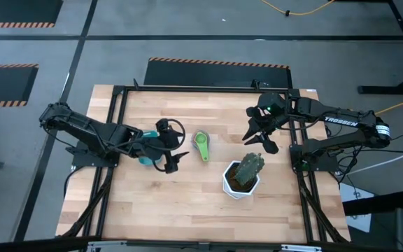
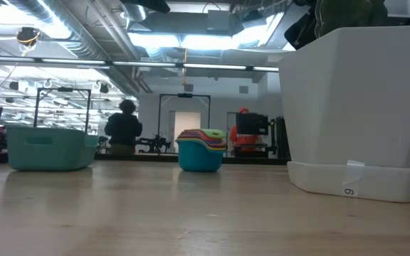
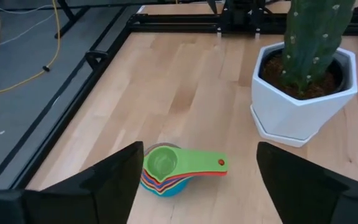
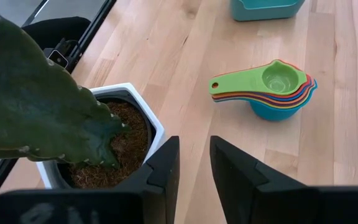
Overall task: Nest measuring cups in basket
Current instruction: Put the nested measuring cups into the blue bin
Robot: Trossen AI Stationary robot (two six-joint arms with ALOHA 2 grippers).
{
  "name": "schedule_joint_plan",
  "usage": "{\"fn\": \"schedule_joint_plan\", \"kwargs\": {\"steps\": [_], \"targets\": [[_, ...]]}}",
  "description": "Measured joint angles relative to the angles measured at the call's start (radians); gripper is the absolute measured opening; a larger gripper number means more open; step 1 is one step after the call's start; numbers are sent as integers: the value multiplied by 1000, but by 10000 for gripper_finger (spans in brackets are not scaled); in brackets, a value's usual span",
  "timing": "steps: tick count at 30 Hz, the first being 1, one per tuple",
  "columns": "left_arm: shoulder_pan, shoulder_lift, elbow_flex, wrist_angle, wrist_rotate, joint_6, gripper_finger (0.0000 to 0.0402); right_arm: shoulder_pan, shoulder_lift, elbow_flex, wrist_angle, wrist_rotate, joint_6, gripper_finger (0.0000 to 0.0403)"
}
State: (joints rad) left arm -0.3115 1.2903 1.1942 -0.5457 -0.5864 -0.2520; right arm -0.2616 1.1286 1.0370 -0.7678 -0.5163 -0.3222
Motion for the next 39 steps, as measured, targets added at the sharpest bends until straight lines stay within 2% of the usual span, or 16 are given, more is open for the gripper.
{"fn": "schedule_joint_plan", "kwargs": {"steps": [5,13,17,24,29,34,39], "targets": [[5,0,0,-4,0,-2,321,0,0,0,0,0,0,94],[6,0,0,23,-14,-40,319,0,0,0,0,0,0,94],[25,0,0,-4,-3,-219,322,0,0,0,0,0,0,94],[59,-15,2,-188,139,-581,321,0,0,0,-1,0,0,94],[47,3,-41,-269,160,-804,320,0,0,0,-2,0,0,94],[32,1,-171,-102,164,-934,321,0,0,0,1,0,0,94],[38,1,-333,216,167,-994,320,0,0,0,0,0,-1,94]]}}
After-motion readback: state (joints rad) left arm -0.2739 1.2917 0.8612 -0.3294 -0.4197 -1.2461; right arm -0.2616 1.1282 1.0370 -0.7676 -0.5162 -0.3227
